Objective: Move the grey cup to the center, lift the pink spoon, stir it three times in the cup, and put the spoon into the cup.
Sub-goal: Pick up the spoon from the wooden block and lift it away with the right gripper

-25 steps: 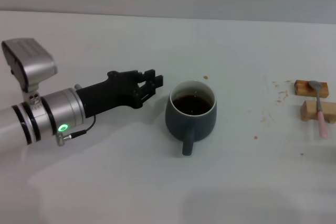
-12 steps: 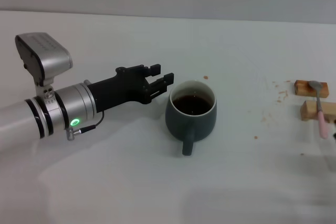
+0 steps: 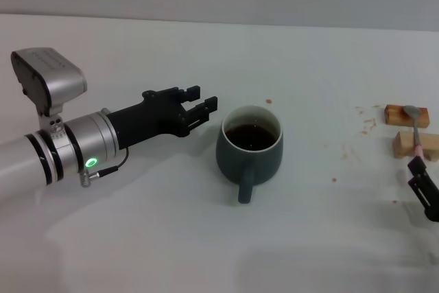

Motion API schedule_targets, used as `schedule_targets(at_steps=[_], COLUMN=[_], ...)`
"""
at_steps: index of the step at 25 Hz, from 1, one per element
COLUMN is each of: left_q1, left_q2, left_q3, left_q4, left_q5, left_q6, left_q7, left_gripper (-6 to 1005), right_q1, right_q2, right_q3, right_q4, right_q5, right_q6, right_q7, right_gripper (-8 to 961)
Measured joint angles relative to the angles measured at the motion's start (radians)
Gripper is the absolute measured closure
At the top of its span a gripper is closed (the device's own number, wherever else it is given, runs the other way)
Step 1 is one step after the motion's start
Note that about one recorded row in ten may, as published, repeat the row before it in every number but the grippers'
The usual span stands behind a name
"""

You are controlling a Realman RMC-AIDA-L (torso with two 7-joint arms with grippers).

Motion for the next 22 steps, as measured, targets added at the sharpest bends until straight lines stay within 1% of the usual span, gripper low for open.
schedule_targets(at_steps=[22], left_q1=[0.0], left_q2=[-0.002], left_q3=[-0.01], left_q4=[0.006], left_q5=[0.0], left_q6=[-0.03], left_q7=[0.002], left_gripper=[564], right_q1=[0.018], right_q2=[0.002], right_q3=[0.009], right_q4=[0.004], right_q5=[-0.004], right_q6=[0.084], right_q7=[0.006], right_gripper=[221])
